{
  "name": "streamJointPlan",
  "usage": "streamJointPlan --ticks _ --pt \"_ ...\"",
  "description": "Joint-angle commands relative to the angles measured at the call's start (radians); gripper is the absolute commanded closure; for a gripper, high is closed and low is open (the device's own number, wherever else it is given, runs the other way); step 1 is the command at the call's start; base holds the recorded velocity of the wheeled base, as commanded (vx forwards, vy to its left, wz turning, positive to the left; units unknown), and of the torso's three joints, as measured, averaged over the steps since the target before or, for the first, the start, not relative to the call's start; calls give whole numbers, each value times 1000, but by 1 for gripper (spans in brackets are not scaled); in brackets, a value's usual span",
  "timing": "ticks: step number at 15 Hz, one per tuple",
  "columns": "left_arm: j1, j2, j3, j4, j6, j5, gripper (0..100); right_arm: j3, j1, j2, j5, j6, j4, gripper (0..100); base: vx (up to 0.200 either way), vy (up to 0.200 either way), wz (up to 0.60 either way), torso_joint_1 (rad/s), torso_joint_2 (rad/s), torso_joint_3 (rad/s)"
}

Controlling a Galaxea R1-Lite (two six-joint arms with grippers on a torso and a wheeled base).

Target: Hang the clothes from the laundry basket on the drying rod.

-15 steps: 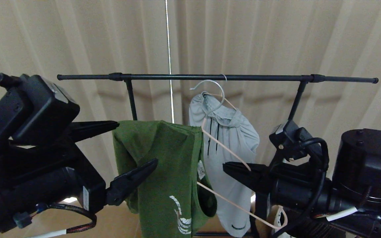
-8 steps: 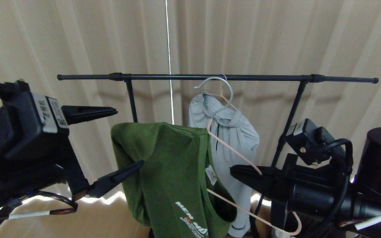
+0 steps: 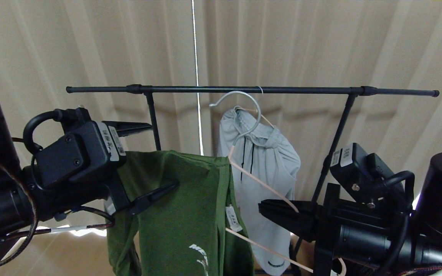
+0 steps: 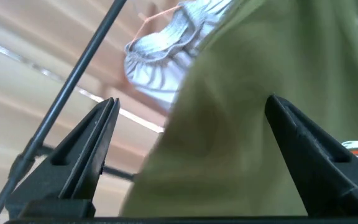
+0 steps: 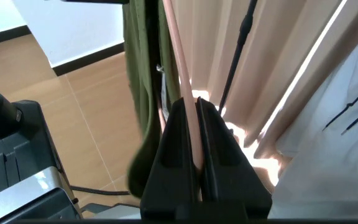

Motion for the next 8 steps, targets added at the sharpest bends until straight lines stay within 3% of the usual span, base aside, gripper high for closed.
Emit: streamJointPlan --ticks 1,5,6,8 --pt "9 28 0 -12 0 1 0 4 2 0 1 -2 -1 100 0 0 0 0 0 0" --pt "6 33 2 -27 0 0 0 5 18 0 1 -6 -2 100 0 0 0 0 0 0" --pt "6 31 2 -27 0 0 100 5 18 3 1 -6 -2 100 0 0 0 0 0 0" --pt "6 30 2 -27 0 0 100 5 18 1 10 -6 -2 100 0 0 0 0 0 0"
